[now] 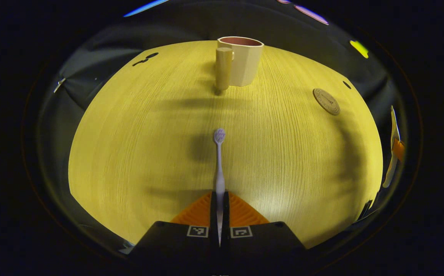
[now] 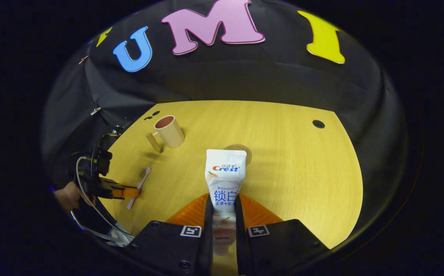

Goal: Put the toothbrush and toothpaste on the desktop into the cup, then pick up the cup and place it on the coaster on the desktop.

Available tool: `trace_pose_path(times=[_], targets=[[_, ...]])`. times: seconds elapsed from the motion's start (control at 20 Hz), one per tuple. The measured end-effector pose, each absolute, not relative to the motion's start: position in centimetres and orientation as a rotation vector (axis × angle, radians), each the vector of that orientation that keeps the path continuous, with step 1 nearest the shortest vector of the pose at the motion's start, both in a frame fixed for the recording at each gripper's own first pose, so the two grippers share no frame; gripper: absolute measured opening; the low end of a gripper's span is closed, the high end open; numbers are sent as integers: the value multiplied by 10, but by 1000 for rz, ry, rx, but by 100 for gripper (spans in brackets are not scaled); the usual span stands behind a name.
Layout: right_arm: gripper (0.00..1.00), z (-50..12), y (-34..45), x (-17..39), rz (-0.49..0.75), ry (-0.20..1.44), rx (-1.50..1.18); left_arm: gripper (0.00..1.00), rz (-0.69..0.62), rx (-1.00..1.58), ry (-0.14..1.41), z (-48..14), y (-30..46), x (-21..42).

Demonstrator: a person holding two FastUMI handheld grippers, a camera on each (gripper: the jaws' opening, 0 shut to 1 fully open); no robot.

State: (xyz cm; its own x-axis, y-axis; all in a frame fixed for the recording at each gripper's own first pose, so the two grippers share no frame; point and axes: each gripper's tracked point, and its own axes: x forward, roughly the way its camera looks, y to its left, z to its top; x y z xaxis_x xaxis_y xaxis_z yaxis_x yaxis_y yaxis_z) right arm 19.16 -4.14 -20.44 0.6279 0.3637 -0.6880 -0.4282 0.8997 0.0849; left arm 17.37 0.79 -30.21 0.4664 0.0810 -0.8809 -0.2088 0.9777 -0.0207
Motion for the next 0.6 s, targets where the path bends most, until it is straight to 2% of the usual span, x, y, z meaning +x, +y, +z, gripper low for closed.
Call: trace_pose_path(times=[0.6], targets=[[28, -135, 97, 267, 631, 529, -108, 6, 177, -244, 844, -239, 2, 138]])
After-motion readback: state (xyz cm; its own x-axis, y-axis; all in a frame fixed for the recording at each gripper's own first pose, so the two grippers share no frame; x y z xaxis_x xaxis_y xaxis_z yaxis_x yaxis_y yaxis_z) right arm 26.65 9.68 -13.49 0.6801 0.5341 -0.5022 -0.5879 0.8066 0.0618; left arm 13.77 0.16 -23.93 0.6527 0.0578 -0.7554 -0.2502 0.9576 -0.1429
